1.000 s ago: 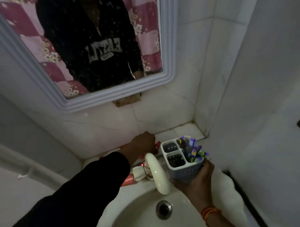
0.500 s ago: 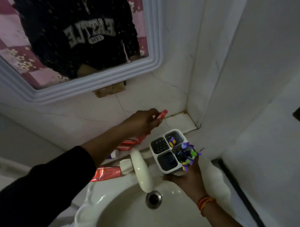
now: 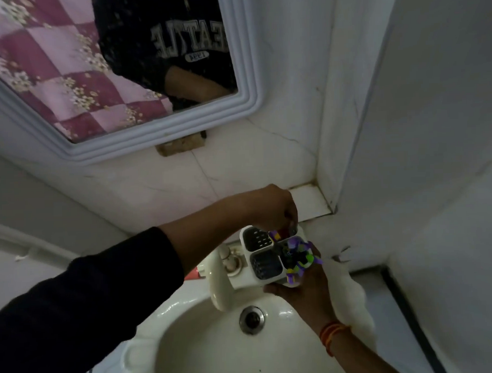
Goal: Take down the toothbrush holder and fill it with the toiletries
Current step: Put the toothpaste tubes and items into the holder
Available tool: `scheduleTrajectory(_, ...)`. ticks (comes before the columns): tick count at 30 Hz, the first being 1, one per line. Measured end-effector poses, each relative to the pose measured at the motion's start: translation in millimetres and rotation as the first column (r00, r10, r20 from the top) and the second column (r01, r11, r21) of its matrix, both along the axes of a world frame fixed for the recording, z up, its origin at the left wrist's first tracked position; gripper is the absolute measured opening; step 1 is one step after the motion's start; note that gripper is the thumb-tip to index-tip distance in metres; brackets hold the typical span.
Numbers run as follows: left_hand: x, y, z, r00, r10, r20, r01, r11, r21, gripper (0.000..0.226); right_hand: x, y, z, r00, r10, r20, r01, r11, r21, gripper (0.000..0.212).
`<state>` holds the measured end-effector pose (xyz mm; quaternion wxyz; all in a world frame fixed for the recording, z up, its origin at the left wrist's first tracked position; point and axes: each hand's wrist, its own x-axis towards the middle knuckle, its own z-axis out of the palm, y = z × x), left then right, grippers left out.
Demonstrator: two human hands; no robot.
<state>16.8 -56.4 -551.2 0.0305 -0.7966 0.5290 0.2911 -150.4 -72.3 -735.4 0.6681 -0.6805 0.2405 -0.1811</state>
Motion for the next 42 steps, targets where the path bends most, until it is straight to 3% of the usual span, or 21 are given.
scheduleTrajectory(2,7,9,4,0.958,0.178,-0.226,-0.184,0.983,-0.006,0.027,-1,-1,-1,1.0,0.007,-0.012,-0.007,1.0,-0.012,0.104)
scheduleTrajectory(5,27,27,9,0.721,0.398,-0.567,-0.465,0.885,0.03,0.029,1,-2,-1,1.0,0.009,-0.02,-0.01,0.998,-0.057,0.099)
scheduleTrajectory(7,48,36,2,0.625,0.465,-0.627,-0.584,0.811,0.019,0.029,2,-2,-1,1.0,0.005,-0.027,-0.007,0.996,-0.089,0.096)
scheduleTrajectory(8,58,41,-5,0.656,0.484,-0.579,-0.602,0.798,-0.015,0.028,2,-2,-1,0.999,0.005,-0.036,-0.009,0.995,-0.101,0.095)
scheduleTrajectory(9,68,45,-14,0.757,0.472,-0.452,-0.558,0.827,-0.072,0.026,2,-2,0,0.999,0.001,-0.041,-0.006,0.993,-0.115,0.094)
scheduleTrajectory(10,78,49,-25,0.871,0.415,-0.263,-0.454,0.885,-0.106,0.026,2,-2,2,0.999,-0.002,-0.049,-0.005,0.991,-0.132,0.095)
scheduleTrajectory(12,92,59,-50,0.964,0.265,0.037,-0.262,0.963,-0.066,0.029,2,-2,3,0.998,-0.004,-0.059,-0.006,0.987,-0.163,0.097)
scheduleTrajectory(15,104,72,-88,0.957,0.174,0.23,-0.182,0.983,0.011,0.031,3,-4,-3,0.996,-0.031,-0.084,0.015,0.982,-0.187,0.102)
scheduleTrajectory(18,108,75,-109,0.935,0.051,0.351,-0.041,0.999,-0.036,0.036,4,-5,-6,0.994,-0.037,-0.107,0.009,0.967,-0.253,0.099)
scheduleTrajectory(20,110,72,-114,0.905,-0.055,0.422,0.053,0.998,0.016,0.044,3,-4,-8,0.991,-0.046,-0.128,0.01,0.963,-0.27,0.097)
scheduleTrajectory(22,112,70,-116,0.885,-0.113,0.451,0.112,0.993,0.029,0.048,2,-3,-9,0.99,-0.047,-0.13,0.011,0.964,-0.265,0.098)
scheduleTrajectory(25,112,68,-111,0.884,-0.101,0.457,0.179,0.975,-0.13,0.036,1,-2,-8,0.992,-0.056,-0.114,0.026,0.969,-0.247,0.094)
scheduleTrajectory(28,96,61,-82,0.952,-0.111,0.286,0.198,0.934,-0.297,0.04,2,0,-4,0.993,-0.056,-0.103,0.027,0.963,-0.269,0.088)
scheduleTrajectory(33,56,23,-3,0.924,-0.231,0.304,0.275,0.955,-0.112,0.058,3,2,3,0.993,-0.052,-0.103,0.025,0.968,-0.249,0.084)
scheduleTrajectory(39,4,-8,18,0.856,-0.36,0.37,0.307,0.931,0.196,0.035,3,5,12,0.996,-0.056,-0.067,0.045,0.986,-0.158,0.091)
scheduleTrajectory(42,-7,-11,13,0.871,-0.338,0.357,0.308,0.941,0.139,0.031,2,5,11,0.997,-0.064,-0.053,0.058,0.992,-0.111,0.093)
